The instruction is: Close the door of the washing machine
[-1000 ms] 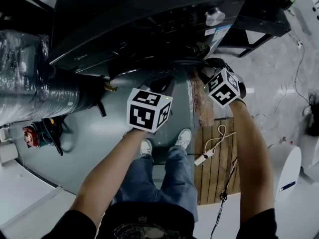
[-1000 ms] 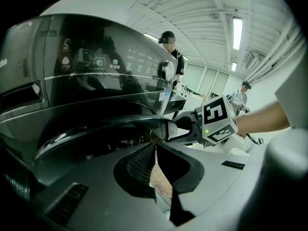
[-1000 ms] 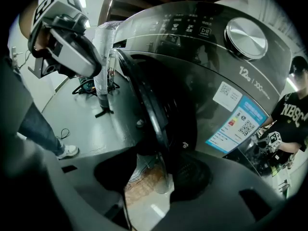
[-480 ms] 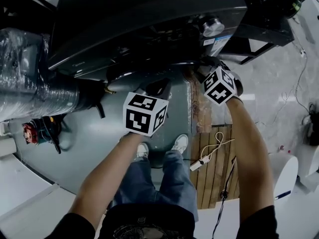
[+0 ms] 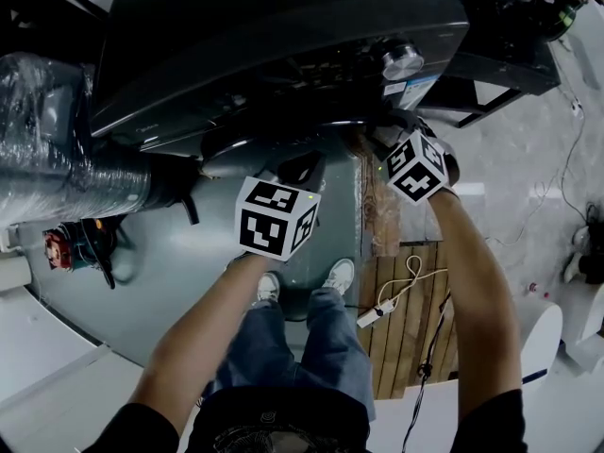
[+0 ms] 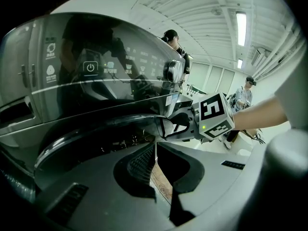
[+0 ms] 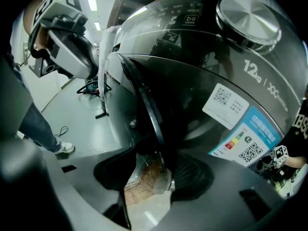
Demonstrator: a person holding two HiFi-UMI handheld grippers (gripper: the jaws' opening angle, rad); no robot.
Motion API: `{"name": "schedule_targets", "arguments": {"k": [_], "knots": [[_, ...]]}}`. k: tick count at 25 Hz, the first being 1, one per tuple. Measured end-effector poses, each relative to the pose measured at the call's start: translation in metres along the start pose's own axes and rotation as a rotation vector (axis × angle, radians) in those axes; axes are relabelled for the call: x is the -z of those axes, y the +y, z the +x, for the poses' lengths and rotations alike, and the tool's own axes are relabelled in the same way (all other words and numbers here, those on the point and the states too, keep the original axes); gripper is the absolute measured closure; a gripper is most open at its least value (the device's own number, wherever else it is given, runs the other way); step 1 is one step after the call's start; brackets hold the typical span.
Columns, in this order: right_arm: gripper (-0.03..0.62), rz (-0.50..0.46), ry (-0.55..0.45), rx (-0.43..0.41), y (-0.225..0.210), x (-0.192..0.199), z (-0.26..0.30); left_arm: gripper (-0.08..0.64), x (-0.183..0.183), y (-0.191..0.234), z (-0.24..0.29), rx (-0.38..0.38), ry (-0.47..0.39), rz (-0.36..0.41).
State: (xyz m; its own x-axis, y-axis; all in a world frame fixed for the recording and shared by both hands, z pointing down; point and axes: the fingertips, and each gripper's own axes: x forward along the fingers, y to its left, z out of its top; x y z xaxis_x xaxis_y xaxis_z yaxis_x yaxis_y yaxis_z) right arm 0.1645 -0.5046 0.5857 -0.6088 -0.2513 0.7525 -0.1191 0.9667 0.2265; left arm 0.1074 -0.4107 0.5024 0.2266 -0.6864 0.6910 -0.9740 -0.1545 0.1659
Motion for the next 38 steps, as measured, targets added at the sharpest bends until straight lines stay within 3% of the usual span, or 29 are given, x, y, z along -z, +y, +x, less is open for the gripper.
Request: {"name": "schedule_targets", "arguments": {"k": [11, 18, 38], "knots": [[0.364, -0.022, 0.049, 0.011, -0.002, 0.001, 0.006, 0.528, -0.001, -0.002, 0.006, 0.003, 0.001, -0.005], [0.367, -0.003, 0.058, -0.027, -0.003, 0.002, 0.009, 0.528, -0.006, 0.000, 0.012, 0.003, -0.010, -0.009], [0.348, 0.046, 0.071, 0.090, -0.005, 0.003, 0.006, 0.528, -0.012, -0.002, 0.016, 0.013, -0.031, -0.004]]}}
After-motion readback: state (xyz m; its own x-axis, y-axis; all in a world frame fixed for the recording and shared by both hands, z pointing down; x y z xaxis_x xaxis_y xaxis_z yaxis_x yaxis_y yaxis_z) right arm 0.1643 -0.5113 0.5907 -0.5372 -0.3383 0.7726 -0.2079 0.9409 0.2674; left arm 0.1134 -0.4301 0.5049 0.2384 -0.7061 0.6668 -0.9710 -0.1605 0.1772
